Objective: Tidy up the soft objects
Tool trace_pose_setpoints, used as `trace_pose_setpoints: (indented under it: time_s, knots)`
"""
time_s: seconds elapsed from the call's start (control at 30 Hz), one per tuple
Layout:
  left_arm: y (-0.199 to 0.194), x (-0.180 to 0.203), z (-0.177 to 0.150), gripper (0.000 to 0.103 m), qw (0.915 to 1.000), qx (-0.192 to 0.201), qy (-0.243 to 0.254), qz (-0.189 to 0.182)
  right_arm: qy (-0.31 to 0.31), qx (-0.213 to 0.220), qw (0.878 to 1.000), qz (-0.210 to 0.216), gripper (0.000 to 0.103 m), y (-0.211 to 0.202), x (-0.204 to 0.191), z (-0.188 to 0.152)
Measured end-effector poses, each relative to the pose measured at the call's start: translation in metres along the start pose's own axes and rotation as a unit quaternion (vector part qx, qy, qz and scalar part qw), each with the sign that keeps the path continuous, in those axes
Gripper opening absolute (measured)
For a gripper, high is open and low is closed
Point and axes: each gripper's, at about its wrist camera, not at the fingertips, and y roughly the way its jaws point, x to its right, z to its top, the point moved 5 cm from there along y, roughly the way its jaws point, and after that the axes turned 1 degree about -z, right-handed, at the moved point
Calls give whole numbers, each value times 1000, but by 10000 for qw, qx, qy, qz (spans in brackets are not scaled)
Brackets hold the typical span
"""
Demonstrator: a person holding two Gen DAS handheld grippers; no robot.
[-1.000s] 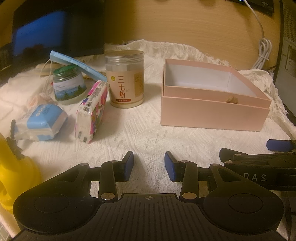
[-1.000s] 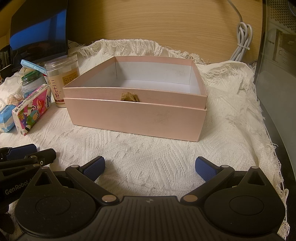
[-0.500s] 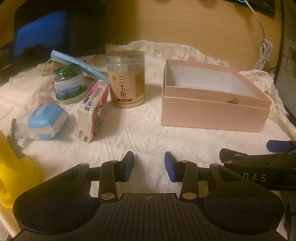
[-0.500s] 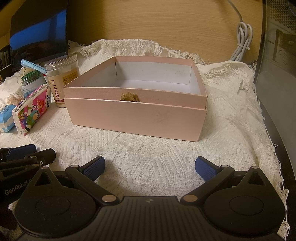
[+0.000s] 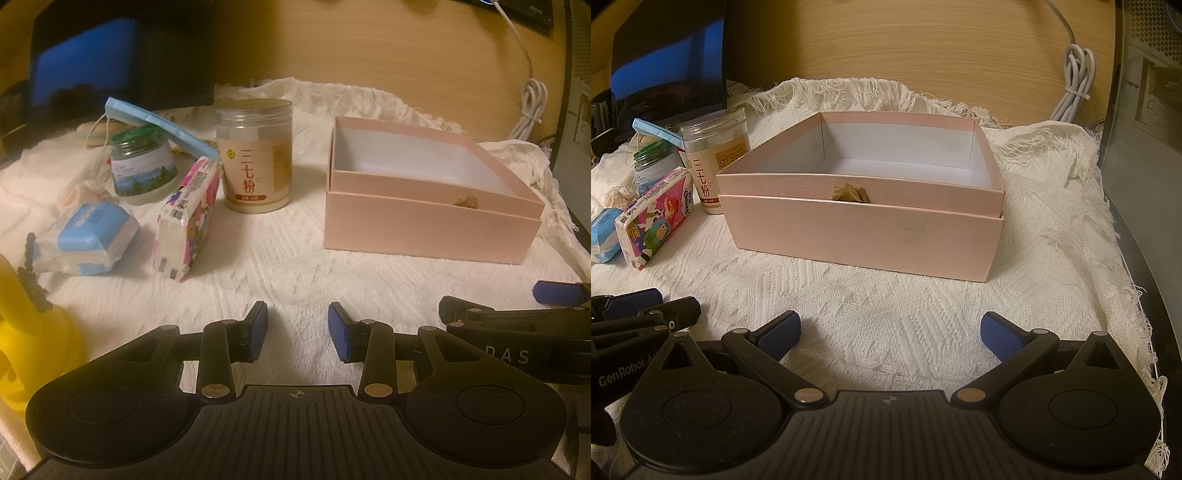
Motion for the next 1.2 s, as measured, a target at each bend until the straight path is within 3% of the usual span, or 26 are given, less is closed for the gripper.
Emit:
trace_pose_setpoints:
  time_s: [0.97,1.03,1.1,1.2]
  knots:
    - [-2,0,0,40,9999,-76,-54,-83,15,-15,10000,47,103,-4,5,0]
    - [-4,-3,2,36,9995,-151,-63,-261,17,-212,9997,107,103,-5,7,3]
    - [-9,-5,5,30,9969,-275,-52,-734,-26,-644,9979,107,103,-4,8,7]
    - [-22,-9,18,30,9890,-330,-70,-1442,-78,-970,9952,42,103,2,5,8]
